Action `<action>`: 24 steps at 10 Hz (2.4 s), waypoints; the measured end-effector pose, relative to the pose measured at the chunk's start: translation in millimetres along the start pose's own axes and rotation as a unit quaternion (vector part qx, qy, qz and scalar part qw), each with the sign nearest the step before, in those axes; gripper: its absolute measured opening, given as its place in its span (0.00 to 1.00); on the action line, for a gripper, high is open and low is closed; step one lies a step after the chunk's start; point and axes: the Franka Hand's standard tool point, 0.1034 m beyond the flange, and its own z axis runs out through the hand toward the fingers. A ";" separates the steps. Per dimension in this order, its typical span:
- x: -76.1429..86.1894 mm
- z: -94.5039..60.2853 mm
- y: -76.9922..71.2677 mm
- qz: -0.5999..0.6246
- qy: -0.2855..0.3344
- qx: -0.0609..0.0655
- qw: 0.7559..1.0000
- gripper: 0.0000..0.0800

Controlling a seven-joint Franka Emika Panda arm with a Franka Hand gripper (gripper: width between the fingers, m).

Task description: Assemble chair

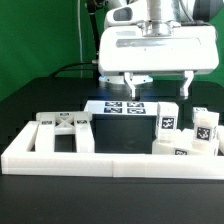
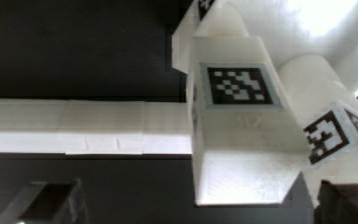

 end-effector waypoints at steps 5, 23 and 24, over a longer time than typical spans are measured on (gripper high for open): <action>-0.9 5.4 -12.5 0.010 -0.196 0.065 0.978 0.81; -2.5 22.3 -20.3 0.132 -0.211 0.048 0.967 0.37; -2.4 22.6 -21.4 0.166 -0.212 0.042 0.962 0.37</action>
Offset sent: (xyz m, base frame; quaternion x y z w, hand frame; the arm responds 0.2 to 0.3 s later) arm 0.0172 -0.0160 -0.0013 -0.0055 -0.2594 -0.0232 0.9655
